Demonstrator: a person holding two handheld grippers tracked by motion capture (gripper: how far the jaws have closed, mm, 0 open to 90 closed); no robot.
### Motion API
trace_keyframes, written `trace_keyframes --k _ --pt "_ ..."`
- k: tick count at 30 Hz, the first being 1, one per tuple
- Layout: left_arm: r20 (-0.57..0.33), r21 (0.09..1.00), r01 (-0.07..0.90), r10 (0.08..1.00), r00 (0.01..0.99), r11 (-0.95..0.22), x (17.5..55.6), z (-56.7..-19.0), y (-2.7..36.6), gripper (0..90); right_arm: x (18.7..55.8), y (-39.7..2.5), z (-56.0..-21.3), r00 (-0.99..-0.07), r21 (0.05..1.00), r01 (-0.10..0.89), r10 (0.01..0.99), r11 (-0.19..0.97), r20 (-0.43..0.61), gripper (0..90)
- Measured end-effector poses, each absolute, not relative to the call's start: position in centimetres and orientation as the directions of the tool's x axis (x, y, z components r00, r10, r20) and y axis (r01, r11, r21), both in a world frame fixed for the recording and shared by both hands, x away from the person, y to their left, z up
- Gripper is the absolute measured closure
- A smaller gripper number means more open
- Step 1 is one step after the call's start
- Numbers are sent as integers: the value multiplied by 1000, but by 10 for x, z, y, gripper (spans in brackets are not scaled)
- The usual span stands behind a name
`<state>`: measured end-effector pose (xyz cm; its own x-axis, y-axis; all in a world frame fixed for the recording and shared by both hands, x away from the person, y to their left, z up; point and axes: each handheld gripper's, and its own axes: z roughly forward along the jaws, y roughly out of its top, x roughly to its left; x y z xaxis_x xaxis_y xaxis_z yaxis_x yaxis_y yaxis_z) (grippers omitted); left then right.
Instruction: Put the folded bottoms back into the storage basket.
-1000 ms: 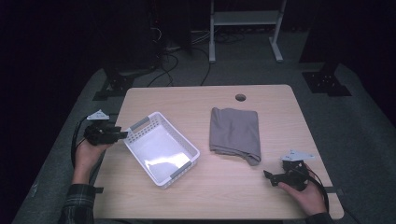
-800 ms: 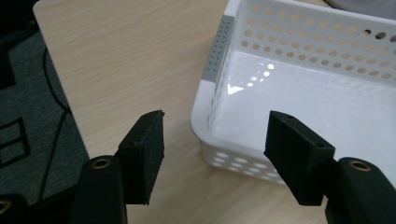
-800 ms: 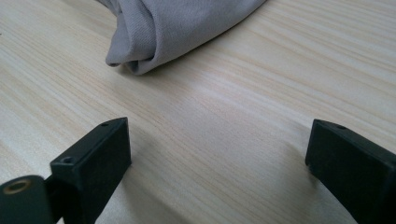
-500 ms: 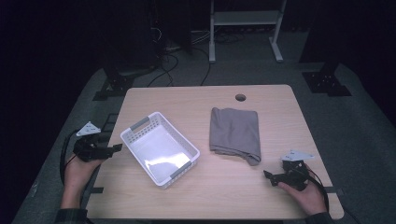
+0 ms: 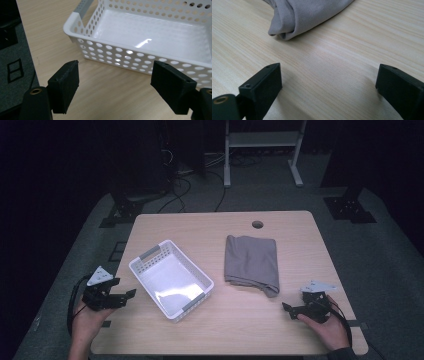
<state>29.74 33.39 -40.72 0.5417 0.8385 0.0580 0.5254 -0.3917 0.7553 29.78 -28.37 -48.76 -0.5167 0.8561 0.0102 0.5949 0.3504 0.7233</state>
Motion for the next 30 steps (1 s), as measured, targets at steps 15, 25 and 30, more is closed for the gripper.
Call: trace_keyframes --k 15,25,30 --pt "88 724 543 838 539 -425 276 -442 314 78 298 -284 -488 -517 723 595 856 351 10 57" --pt "86 691 558 818 569 -461 268 -465 305 12 298 -284 -488 -517 723 595 856 350 10 57" --pt "59 693 568 820 569 -444 267 -475 305 0 298 -284 -487 -518 721 596 855 353 10 58"
